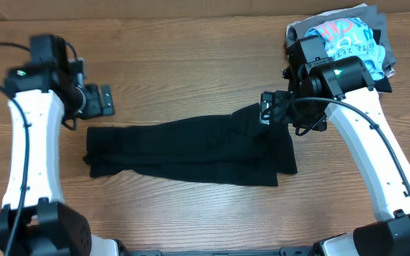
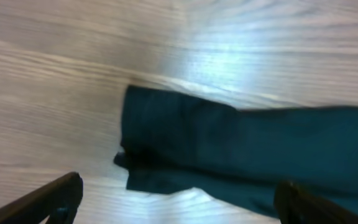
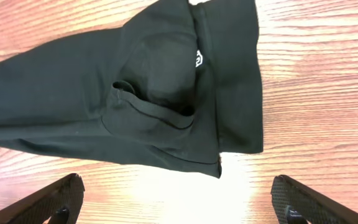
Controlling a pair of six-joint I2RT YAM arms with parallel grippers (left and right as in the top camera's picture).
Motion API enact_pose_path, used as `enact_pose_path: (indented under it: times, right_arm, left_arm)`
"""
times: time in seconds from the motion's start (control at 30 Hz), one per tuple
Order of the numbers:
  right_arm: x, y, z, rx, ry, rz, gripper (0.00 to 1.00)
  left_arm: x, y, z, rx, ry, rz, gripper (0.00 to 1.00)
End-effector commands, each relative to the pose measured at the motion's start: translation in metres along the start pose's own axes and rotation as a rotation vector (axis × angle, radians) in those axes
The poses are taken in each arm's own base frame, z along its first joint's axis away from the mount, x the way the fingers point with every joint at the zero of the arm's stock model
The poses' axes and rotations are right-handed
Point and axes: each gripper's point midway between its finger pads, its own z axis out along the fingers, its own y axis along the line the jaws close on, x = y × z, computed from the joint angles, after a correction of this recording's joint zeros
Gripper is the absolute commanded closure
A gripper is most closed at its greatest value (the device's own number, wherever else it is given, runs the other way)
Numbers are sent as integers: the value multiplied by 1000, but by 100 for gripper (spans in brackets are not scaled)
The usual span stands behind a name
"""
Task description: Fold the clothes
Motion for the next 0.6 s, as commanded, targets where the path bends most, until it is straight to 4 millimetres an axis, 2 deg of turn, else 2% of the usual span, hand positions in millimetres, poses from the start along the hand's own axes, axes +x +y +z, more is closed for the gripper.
enact_pose_path:
  times: [0.0,0.1,0.3,0.57]
  right_arm:
    - [7,8,9,-13,23,-46,0]
    - [9,10,15,-13,29,-52,0]
    - [8,10,19,-14,26,-50,0]
    - [0,13,20,-26,-5,-33,0]
  left_arm:
    - [22,6,43,-12,64,-31,0]
    - [27,4,67,21,47,-2,0]
    - [40,4,102,34,25,76,0]
    - [64,16,139,22,7,50,0]
